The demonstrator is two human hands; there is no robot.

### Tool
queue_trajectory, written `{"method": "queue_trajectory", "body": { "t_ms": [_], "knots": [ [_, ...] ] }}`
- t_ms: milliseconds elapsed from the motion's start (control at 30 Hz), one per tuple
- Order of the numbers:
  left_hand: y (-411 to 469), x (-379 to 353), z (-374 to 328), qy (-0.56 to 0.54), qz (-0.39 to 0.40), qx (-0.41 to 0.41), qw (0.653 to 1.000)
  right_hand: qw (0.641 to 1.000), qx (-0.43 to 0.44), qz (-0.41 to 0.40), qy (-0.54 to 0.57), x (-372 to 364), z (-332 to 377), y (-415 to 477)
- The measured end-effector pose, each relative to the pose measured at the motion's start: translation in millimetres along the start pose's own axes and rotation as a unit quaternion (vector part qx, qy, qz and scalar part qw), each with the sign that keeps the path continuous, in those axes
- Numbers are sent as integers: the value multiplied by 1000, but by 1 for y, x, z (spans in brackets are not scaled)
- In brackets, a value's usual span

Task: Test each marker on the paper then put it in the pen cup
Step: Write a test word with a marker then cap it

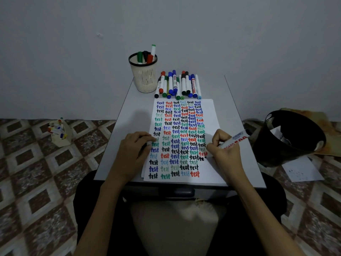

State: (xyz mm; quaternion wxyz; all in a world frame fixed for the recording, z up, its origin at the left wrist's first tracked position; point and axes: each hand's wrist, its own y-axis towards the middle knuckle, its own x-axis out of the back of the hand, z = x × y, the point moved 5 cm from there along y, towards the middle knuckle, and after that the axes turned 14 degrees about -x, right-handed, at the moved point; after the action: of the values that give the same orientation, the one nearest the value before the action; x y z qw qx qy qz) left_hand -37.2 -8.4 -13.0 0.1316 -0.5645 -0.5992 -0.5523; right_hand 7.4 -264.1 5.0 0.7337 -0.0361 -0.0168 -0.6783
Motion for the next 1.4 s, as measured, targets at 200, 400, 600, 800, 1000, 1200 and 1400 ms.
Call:
{"method": "queue_trajectory", "body": {
  "t_ms": [200, 400, 600, 800, 1000, 1200, 1400],
  "knots": [
    [0, 0, 1, 5, 3, -2, 1000, 1000, -7, 15, -5, -3, 0, -1],
    [0, 0, 0, 5, 2, -1, 1000, 1000, -7, -23, 15, 4, -1, 0],
    [0, 0, -1, -1, 6, 6, 1000, 999, -14, -28, 12, 4, -1, 1],
    [0, 0, 0, 7, 5, 7, 1000, 1000, -13, -17, -1, 1, 1, -1],
    [1, 5, -1, -11, -14, 34, 999, 998, -23, -28, 53, 8, 1, 0],
    [-11, 18, 11, 34, -51, 116, 991, 986, -42, -26, 161, 13, 3, 1],
    [-10, 23, 2, -81, -83, 95, 989, 961, -81, 93, 249, -5, 13, -2]
  ]
}}
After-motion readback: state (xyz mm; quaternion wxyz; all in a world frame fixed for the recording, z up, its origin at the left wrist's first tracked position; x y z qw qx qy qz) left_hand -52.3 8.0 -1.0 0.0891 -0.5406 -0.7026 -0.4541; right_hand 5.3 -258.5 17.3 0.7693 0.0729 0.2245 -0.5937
